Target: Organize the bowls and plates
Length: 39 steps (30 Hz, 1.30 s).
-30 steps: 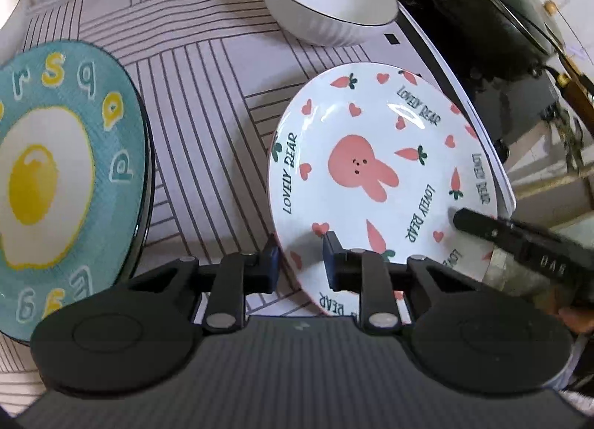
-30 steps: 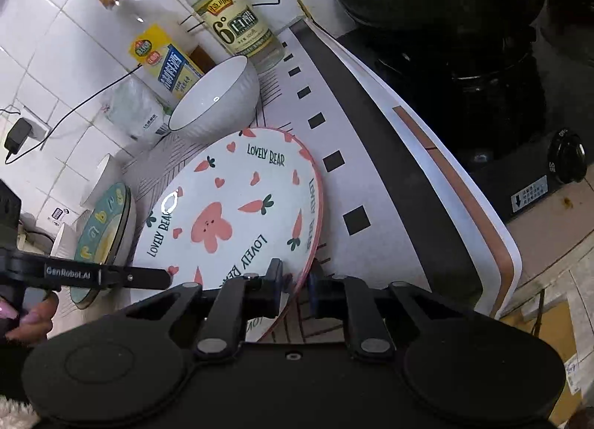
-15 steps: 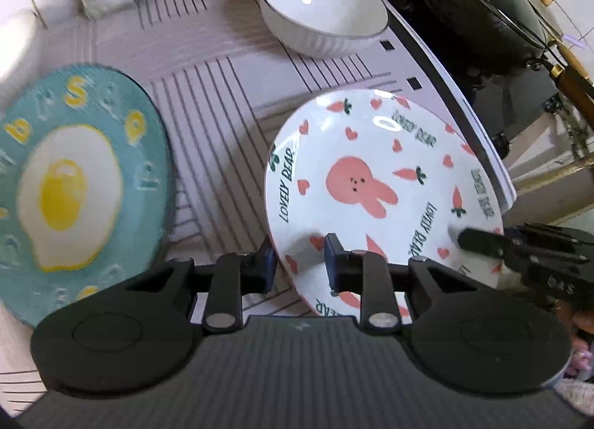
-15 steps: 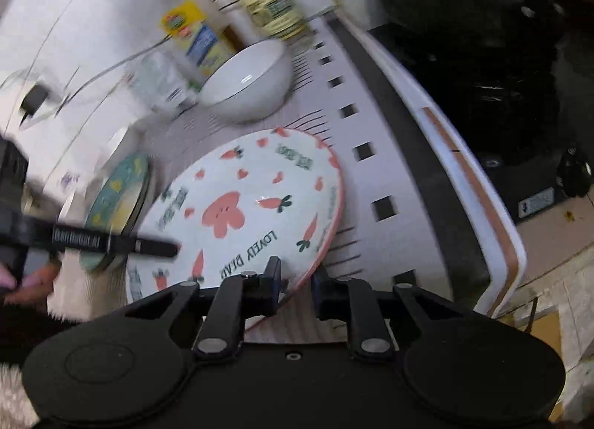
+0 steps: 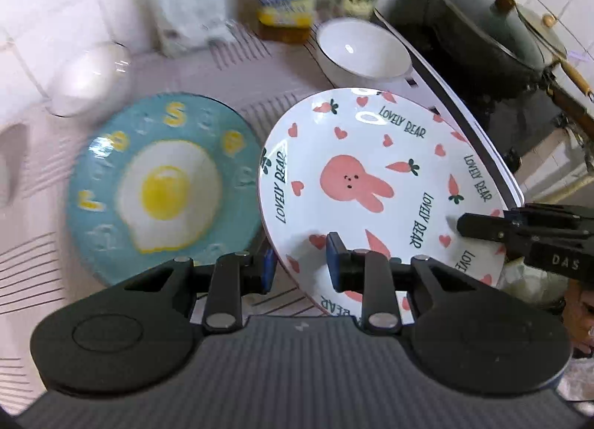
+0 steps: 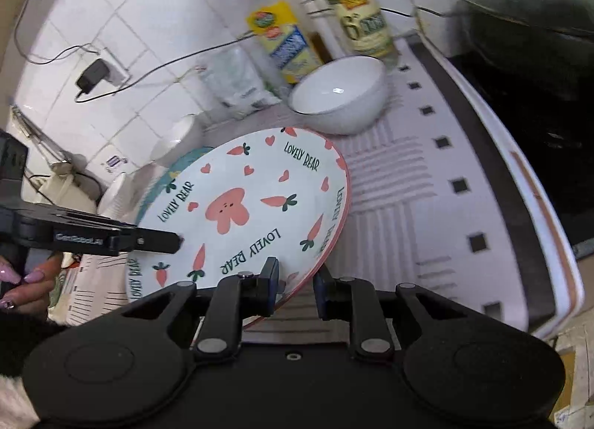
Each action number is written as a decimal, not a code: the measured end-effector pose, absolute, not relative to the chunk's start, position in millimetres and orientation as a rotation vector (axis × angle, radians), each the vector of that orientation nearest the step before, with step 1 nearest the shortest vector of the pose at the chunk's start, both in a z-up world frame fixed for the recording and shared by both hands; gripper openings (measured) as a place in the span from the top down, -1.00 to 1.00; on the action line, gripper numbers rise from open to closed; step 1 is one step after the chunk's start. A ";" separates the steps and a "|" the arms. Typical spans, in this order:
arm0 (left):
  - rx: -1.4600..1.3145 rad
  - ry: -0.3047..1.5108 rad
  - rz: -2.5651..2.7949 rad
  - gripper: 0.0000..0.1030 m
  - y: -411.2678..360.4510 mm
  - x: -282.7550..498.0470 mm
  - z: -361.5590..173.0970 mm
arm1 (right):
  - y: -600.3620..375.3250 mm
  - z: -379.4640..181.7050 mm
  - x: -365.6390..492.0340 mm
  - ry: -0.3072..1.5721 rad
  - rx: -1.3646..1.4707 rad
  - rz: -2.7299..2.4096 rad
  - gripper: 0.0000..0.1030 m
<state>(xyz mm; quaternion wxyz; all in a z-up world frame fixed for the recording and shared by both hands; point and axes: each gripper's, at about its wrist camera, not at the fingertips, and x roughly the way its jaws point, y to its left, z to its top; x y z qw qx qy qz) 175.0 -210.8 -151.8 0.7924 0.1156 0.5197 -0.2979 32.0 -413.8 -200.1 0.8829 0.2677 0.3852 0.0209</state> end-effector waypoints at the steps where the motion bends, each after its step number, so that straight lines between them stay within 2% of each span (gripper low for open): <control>1: 0.240 1.103 -0.629 0.50 -202.3 175.5 -144.6 | -412.3 -195.8 36.5 0.774 0.575 0.061 0.53; 11: 0.185 1.059 -0.505 0.50 -135.2 200.9 -124.1 | -368.6 -184.7 108.5 0.773 0.500 0.203 0.53; 25: 0.056 1.196 -0.403 0.49 -68.6 267.7 -167.7 | -314.7 -210.8 192.3 0.913 0.438 0.232 0.53; 39: 0.014 1.321 -0.439 0.44 -62.4 298.4 -197.1 | -290.6 -211.4 217.5 1.012 0.325 0.096 0.52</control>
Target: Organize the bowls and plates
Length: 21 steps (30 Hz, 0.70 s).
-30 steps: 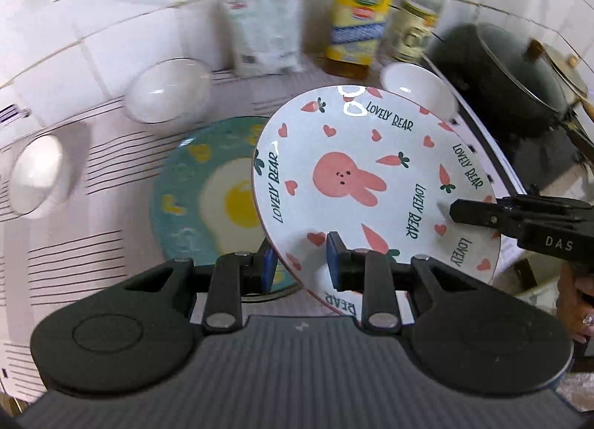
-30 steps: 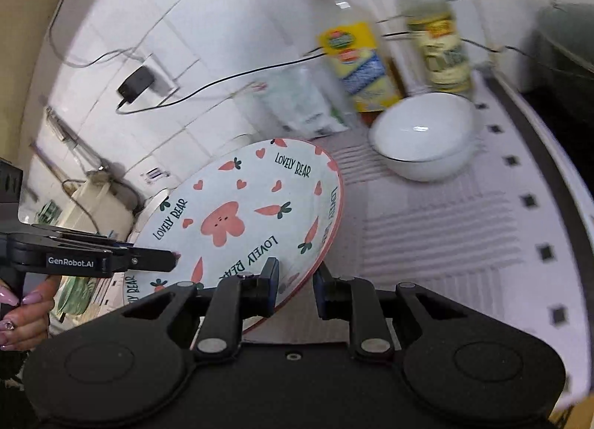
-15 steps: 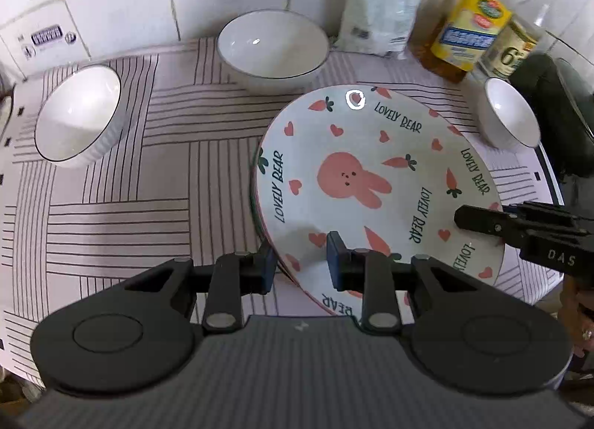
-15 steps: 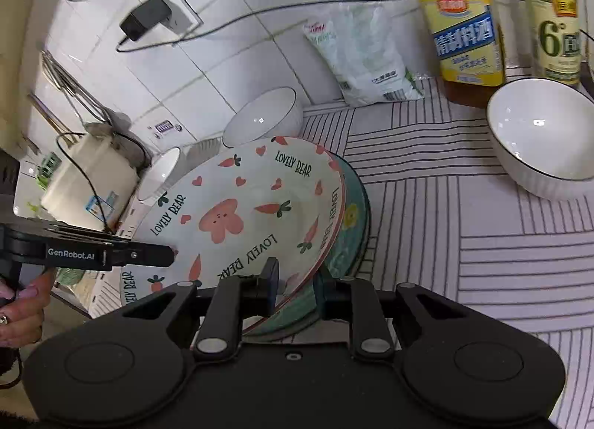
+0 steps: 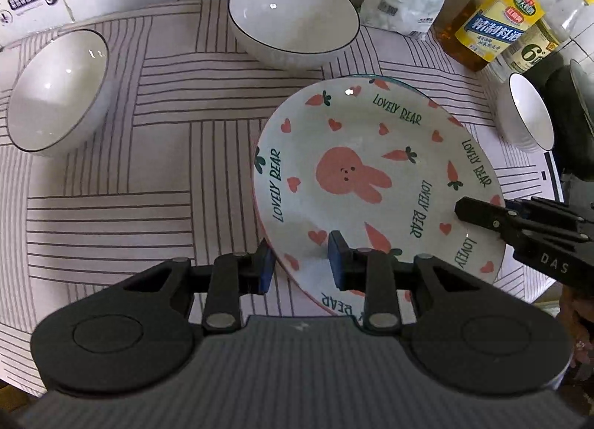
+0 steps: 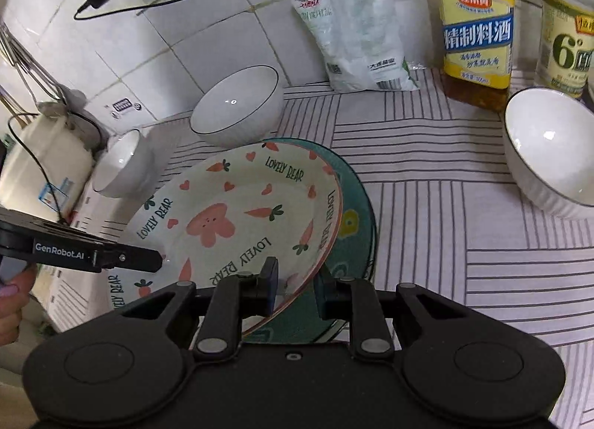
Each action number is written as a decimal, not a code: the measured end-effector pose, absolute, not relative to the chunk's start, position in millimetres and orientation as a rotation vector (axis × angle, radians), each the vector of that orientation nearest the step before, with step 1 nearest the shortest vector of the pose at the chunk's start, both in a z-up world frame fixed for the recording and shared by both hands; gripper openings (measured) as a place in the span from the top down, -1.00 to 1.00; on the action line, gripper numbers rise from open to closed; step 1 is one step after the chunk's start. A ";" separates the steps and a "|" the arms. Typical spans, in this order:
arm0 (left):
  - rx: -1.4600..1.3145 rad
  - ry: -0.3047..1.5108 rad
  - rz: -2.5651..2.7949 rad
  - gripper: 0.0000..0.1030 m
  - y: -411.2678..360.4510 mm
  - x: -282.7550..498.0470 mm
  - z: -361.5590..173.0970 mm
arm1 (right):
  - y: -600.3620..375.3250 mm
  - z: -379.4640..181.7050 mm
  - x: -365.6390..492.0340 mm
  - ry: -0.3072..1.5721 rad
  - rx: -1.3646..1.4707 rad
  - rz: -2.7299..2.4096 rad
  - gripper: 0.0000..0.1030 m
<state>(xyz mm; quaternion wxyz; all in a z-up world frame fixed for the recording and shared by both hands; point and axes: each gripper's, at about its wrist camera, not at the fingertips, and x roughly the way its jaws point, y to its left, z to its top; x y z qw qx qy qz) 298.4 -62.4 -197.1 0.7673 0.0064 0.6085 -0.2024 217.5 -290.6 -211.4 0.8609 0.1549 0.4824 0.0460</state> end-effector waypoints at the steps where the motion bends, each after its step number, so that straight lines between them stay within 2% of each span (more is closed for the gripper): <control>1: 0.005 1.340 -0.442 0.44 -63.4 299.7 -200.5 | -287.7 -210.2 218.5 1.023 0.298 0.081 0.51; 10: 0.115 1.368 -0.457 0.46 -77.2 291.3 -214.7 | -256.4 -201.8 221.7 1.062 0.044 -0.054 0.38; 15: 0.163 1.365 -0.451 0.44 -85.3 286.1 -209.4 | -247.2 -205.2 224.5 1.093 -0.042 -0.135 0.39; 21: 0.117 1.362 -0.406 0.44 -81.6 276.4 -193.9 | -240.7 -185.8 204.2 1.025 -0.098 -0.058 0.39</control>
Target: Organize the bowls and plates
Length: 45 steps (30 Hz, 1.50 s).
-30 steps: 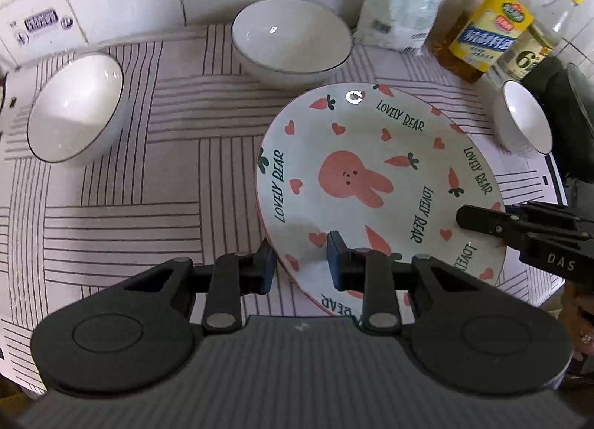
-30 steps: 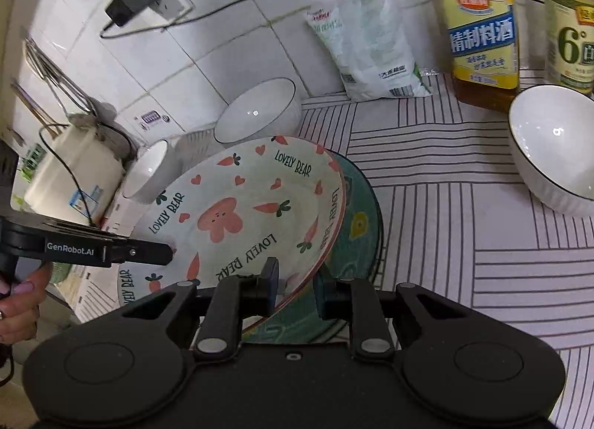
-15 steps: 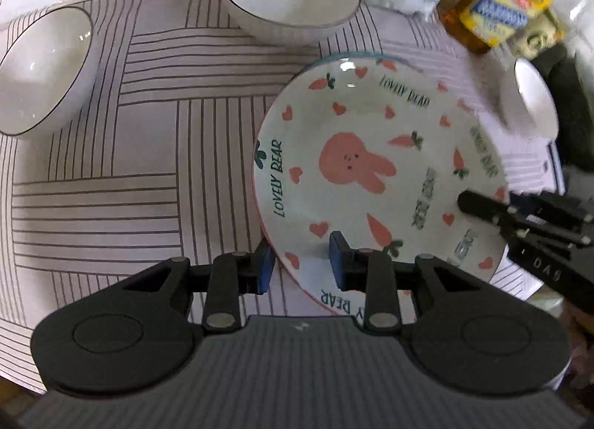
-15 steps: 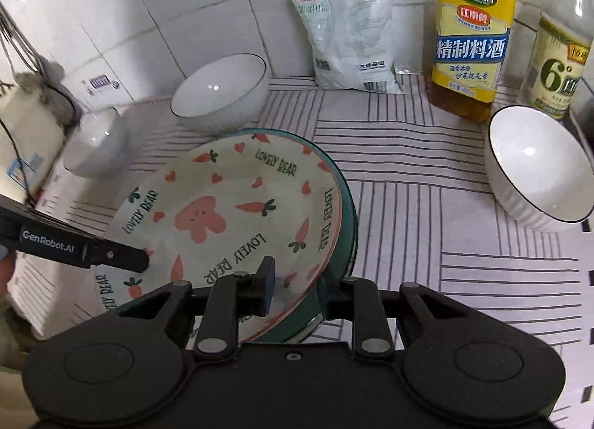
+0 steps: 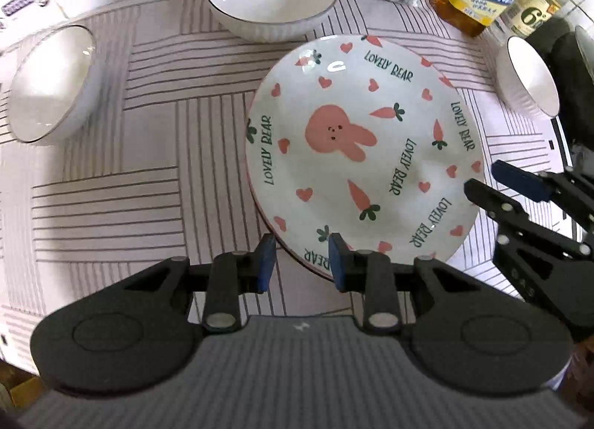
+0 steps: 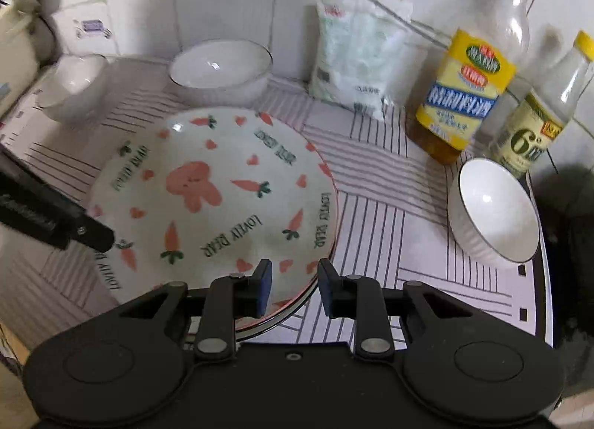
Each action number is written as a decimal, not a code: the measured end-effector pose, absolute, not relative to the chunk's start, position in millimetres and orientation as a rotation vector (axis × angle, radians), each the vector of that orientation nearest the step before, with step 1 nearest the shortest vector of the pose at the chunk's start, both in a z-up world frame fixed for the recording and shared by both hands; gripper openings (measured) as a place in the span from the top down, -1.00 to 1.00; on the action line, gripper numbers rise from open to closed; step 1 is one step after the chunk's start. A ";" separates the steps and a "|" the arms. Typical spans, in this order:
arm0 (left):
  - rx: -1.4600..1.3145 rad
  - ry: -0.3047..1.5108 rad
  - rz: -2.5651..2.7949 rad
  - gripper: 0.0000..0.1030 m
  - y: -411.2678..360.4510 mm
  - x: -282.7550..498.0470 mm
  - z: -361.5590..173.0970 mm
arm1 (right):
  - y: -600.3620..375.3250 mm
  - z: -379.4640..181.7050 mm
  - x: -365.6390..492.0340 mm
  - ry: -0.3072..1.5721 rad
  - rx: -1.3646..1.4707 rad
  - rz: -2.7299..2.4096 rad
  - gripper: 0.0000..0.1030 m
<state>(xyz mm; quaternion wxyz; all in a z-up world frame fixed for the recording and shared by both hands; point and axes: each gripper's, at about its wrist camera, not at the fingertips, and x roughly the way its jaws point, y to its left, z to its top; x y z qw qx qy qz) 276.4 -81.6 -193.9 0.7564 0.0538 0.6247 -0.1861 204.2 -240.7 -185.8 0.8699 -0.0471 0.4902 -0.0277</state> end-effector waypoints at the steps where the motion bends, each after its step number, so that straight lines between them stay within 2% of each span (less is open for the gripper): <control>1: 0.113 1.348 -0.400 0.40 -80.1 273.1 -187.8 | -242.5 -179.4 201.1 1.012 -0.096 -0.043 0.39; 4: 0.110 1.323 -0.369 0.23 -75.7 262.4 -170.3 | -242.0 -169.0 199.7 1.039 -0.133 -0.015 0.38; 8: 0.100 1.282 -0.331 0.17 -70.8 247.1 -146.7 | -247.1 -155.6 199.9 1.016 -0.100 0.031 0.35; 10: 0.083 1.261 -0.308 0.08 -64.4 236.2 -133.4 | -249.7 -148.9 199.1 1.004 -0.065 0.057 0.24; 20: 0.007 1.192 -0.213 -0.13 -19.1 195.7 -94.7 | -232.1 -109.9 186.4 0.916 -0.041 0.198 0.05; 22: -0.012 1.174 -0.201 -0.21 -3.9 190.6 -90.5 | -221.2 -102.7 183.8 0.894 -0.043 0.220 -0.08; 24: -0.027 1.157 -0.194 -0.23 13.3 185.8 -87.3 | -208.1 -97.0 180.4 0.862 -0.051 0.234 -0.19; 36: -0.001 1.129 -0.180 -0.27 113.3 200.5 -84.8 | -113.8 -86.2 177.1 0.756 0.012 0.265 -0.23; 45: 0.098 1.081 -0.229 -0.32 156.3 238.4 -97.9 | -38.6 -105.5 214.0 0.755 0.038 0.223 -0.30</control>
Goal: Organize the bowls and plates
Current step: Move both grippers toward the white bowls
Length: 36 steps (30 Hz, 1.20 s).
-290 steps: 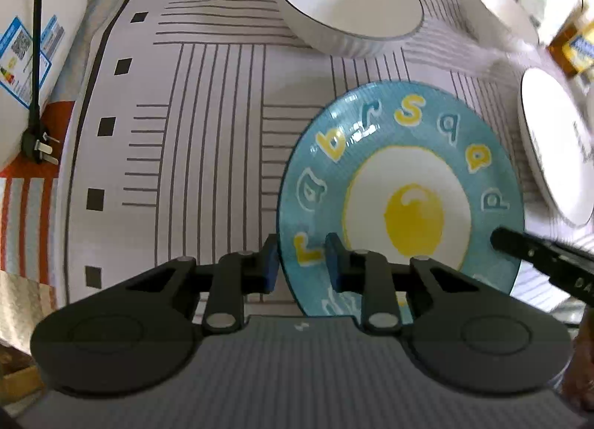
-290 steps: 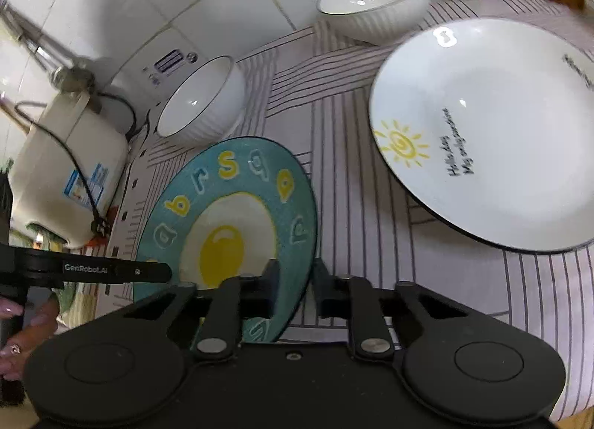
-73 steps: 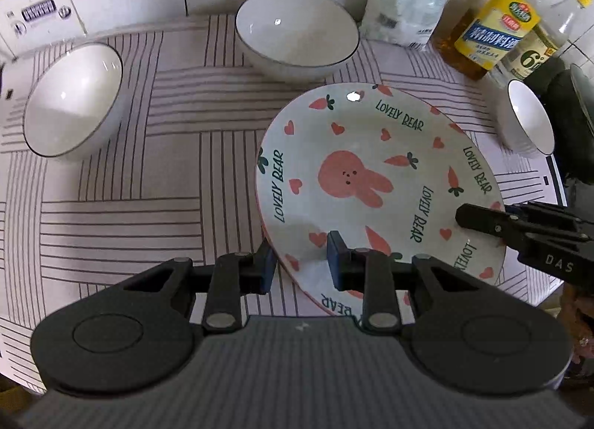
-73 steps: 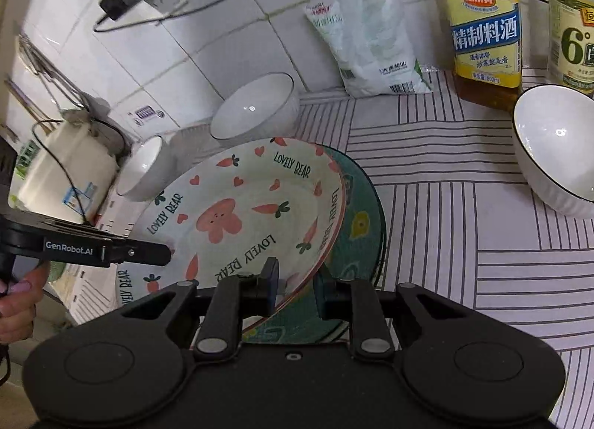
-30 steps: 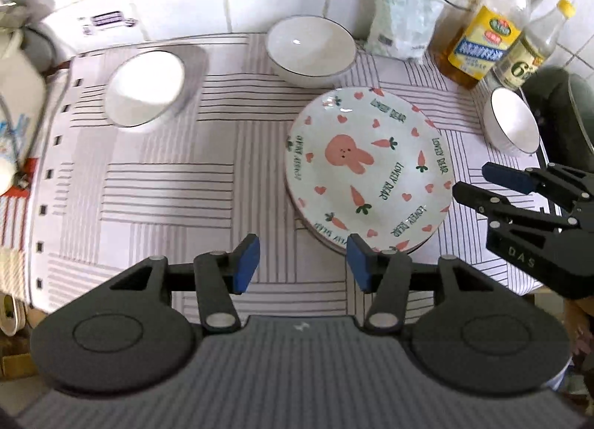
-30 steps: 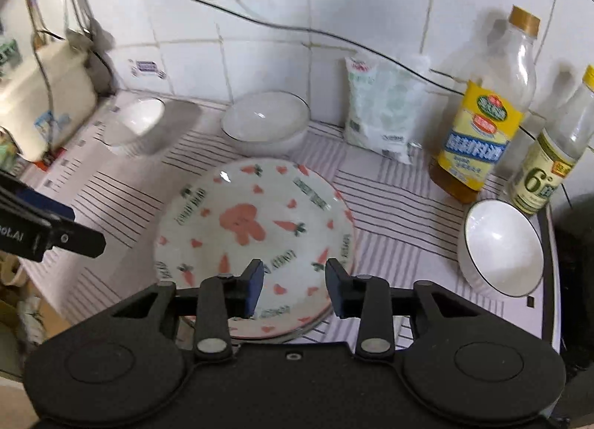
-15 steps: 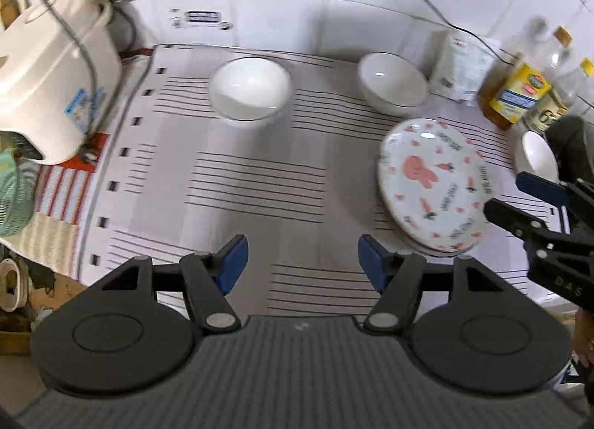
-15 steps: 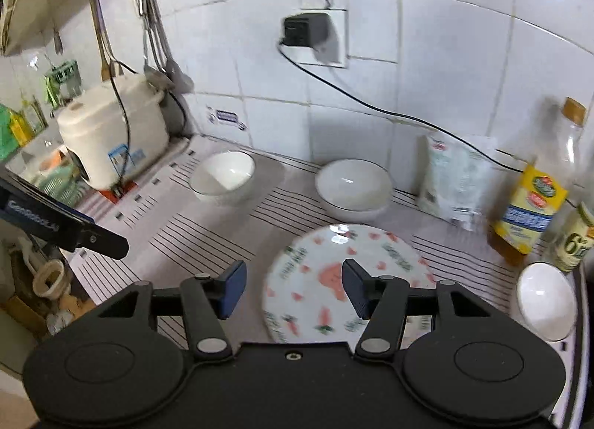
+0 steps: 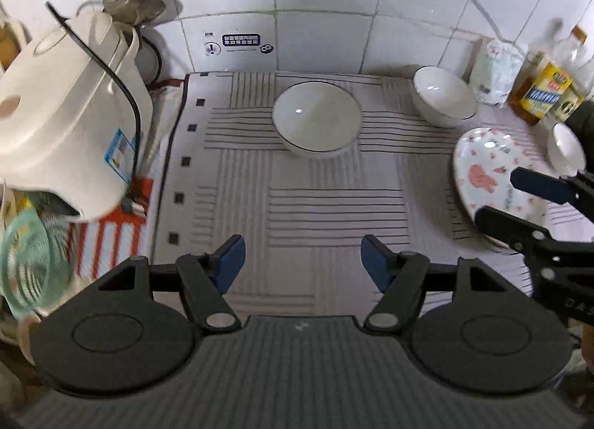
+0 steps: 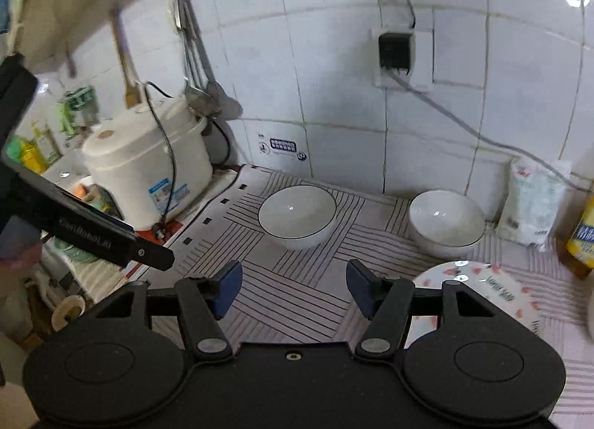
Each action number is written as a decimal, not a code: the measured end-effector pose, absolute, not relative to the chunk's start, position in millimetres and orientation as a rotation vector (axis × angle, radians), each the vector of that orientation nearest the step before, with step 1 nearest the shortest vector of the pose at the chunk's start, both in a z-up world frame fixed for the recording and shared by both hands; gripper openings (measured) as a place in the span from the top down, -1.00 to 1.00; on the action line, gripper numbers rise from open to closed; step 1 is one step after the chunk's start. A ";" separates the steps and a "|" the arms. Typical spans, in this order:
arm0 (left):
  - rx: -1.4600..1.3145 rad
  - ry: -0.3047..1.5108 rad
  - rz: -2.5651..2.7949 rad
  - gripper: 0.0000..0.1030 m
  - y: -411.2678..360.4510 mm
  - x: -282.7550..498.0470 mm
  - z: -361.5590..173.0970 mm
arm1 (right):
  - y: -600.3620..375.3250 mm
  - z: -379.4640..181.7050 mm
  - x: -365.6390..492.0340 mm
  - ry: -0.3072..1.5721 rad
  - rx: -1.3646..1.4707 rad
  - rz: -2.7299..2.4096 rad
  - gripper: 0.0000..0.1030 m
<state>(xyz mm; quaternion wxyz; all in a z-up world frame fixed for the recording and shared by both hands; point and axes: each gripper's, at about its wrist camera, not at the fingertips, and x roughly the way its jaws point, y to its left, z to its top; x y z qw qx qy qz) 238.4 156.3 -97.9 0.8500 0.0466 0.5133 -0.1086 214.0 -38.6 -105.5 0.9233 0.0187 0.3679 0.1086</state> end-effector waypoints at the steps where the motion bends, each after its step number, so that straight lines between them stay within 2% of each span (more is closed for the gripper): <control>1: 0.112 1.078 -0.229 -0.32 160.0 245.5 -101.0 | -31.1 -108.7 219.8 0.747 0.039 0.213 -0.30; 5: 0.147 1.052 -0.252 -0.32 172.0 269.5 -111.8 | -18.2 -124.5 238.7 0.709 0.111 0.176 -0.30; 8: 0.163 1.020 -0.264 -0.46 178.5 288.4 -121.8 | -18.7 -141.2 256.2 0.704 0.178 0.139 -0.30; 15: 0.120 0.937 -0.313 -0.53 182.2 331.7 -142.8 | -29.3 -178.3 299.5 0.723 0.264 0.079 -0.30; 21: 0.072 0.960 -0.313 -0.54 180.0 365.8 -172.2 | -29.5 -213.1 336.0 0.801 0.275 0.022 -0.29; 22: 0.073 0.969 -0.311 -0.49 178.4 369.9 -178.5 | -29.0 -219.3 340.1 0.822 0.280 -0.006 -0.29; 29: 0.036 1.039 -0.310 -0.46 174.7 398.0 -210.4 | -30.4 -239.3 365.0 0.865 0.382 -0.046 -0.03; 31: 0.021 1.046 -0.316 -0.44 174.1 404.4 -214.7 | -31.1 -242.9 369.4 0.877 0.404 -0.043 0.22; 32: 0.013 1.051 -0.320 -0.42 174.4 407.2 -216.5 | -32.3 -245.4 371.5 0.883 0.419 -0.047 0.28; 34: -0.003 1.066 -0.330 -0.24 173.0 412.7 -220.1 | -36.2 -248.9 373.5 0.881 0.480 -0.046 0.54; 35: -0.009 1.074 -0.335 -0.14 172.2 415.3 -221.6 | -36.7 -249.0 373.5 0.878 0.494 -0.058 0.55; 36: -0.020 1.076 -0.333 0.13 172.2 416.9 -222.6 | -36.1 -248.5 373.7 0.875 0.494 -0.074 0.61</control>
